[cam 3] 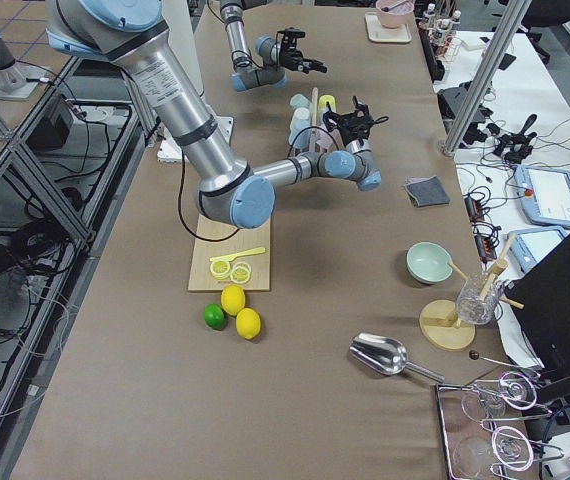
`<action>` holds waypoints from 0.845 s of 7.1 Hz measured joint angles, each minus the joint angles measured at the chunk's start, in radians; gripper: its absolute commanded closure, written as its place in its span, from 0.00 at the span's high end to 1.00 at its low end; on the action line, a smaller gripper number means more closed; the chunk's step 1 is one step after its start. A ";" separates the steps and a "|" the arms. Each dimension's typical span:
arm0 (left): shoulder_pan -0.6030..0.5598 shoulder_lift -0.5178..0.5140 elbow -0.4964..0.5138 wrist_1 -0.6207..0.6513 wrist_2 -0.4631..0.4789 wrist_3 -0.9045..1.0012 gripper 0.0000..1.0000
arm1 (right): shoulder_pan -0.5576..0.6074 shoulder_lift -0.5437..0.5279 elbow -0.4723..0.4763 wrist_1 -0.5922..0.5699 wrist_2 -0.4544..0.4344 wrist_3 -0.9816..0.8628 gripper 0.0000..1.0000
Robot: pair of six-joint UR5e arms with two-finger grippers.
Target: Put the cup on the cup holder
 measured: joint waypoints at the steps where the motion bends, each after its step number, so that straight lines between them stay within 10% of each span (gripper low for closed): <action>1: -0.074 0.003 -0.042 0.117 -0.001 0.007 0.98 | 0.015 -0.004 0.007 0.000 0.003 0.086 0.99; 6: -0.469 0.084 -0.078 0.699 -0.041 -0.075 0.98 | 0.057 -0.079 0.015 -0.030 0.026 0.946 0.99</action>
